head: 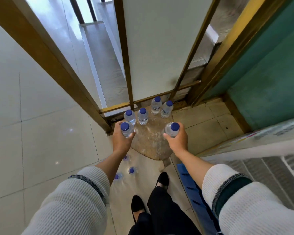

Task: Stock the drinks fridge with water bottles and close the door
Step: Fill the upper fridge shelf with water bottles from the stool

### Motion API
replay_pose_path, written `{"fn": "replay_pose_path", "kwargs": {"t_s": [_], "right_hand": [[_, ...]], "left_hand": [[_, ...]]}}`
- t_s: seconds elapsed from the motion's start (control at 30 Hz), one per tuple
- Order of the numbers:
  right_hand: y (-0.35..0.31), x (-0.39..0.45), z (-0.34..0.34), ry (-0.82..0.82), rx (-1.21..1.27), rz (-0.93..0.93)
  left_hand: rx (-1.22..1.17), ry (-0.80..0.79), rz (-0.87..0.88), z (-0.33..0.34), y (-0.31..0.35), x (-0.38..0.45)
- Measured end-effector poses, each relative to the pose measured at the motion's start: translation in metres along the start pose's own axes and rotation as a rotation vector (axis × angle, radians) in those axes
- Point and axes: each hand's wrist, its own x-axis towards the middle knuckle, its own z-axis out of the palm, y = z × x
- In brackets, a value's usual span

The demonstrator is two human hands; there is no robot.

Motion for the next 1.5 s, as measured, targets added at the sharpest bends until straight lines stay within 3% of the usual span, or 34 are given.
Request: {"fn": "replay_pose_path", "kwargs": {"t_s": [0.27,0.5,1.03,1.2,1.5], "right_hand": [[-0.044,-0.050,-0.061,0.180,0.060,-0.127],[-0.092,-0.079,-0.134,0.361,0.143,-0.212],[-0.208,-0.184,-0.372,0.909,0.185,-0.754],[-0.211,-0.235,-0.445,1.017,0.144,-0.869],[-0.169,-0.307,-0.549,1.195,0.099,-0.902]], "left_hand": [[0.066,-0.153,0.209,-0.019,0.074,-0.035],[-0.038,-0.247,0.388,-0.023,0.163,-0.076],[-0.351,-0.346,0.868,0.039,0.390,-0.204],[-0.505,-0.404,1.014,0.077,0.451,-0.266],[-0.757,-0.575,1.093,0.141,0.515,-0.380]]}}
